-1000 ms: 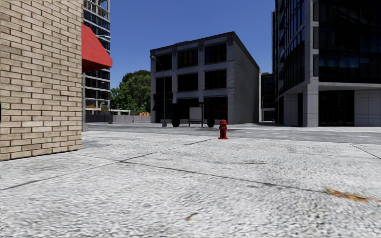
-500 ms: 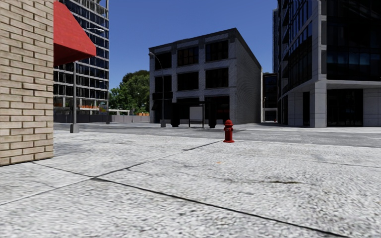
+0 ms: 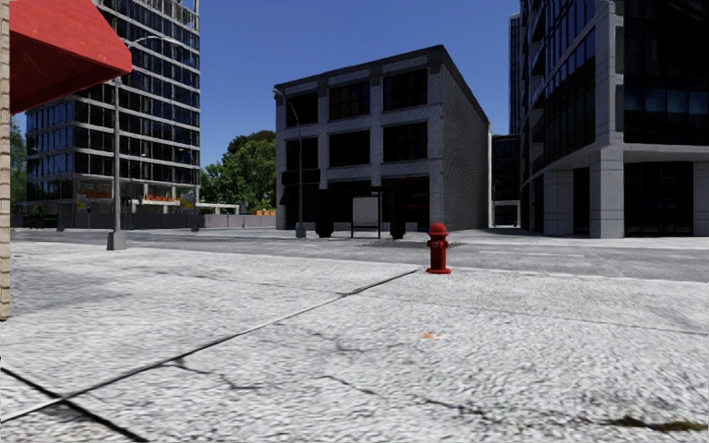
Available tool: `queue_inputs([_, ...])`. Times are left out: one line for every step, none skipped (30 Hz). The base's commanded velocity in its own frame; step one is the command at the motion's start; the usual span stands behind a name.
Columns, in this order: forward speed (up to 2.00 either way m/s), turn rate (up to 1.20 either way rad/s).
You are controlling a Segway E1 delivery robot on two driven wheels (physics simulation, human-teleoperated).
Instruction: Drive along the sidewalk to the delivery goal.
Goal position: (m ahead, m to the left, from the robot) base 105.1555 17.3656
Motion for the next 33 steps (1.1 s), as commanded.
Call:
queue_inputs([2.0, 0.17])
queue_inputs([2.0, 0.24])
queue_inputs([2.0, 0.35])
queue_inputs([2.0, 0.35])
queue_inputs([2.0, 0.44])
queue_inputs([2.0, 0.47])
queue_inputs([2.0, 0.47])
queue_inputs([2.0, 0.47])
queue_inputs([2.0, 0.48])
queue_inputs([2.0, 0.48])
queue_inputs([2.0, 0.48])
queue_inputs([2.0, 0.48])
queue_inputs([2.0, 0.48])
queue_inputs([2.0, 0.48])
queue_inputs([2.0, 0.48])
queue_inputs([2.0, 0.48])
queue_inputs([2.0, 0.48])
queue_inputs([2.0, 0.48])
queue_inputs([2.0, 0.48])
queue_inputs([2.0, 0.48])
queue_inputs([2.0, 0.48])
queue_inputs([2.0, 0.48])
queue_inputs([2.0, 0.48])
queue_inputs([2.0, 0.48])
queue_inputs([2.0, 0.48])
queue_inputs([2.0, 0.48])
queue_inputs([2.0, 0.48])
queue_inputs([2.0, 0.48])
queue_inputs([2.0, 0.48])
queue_inputs([2.0, 0.48])
queue_inputs([2.0, 0.48])
queue_inputs([2.0, 0.48])
queue_inputs([2.0, 0.48])
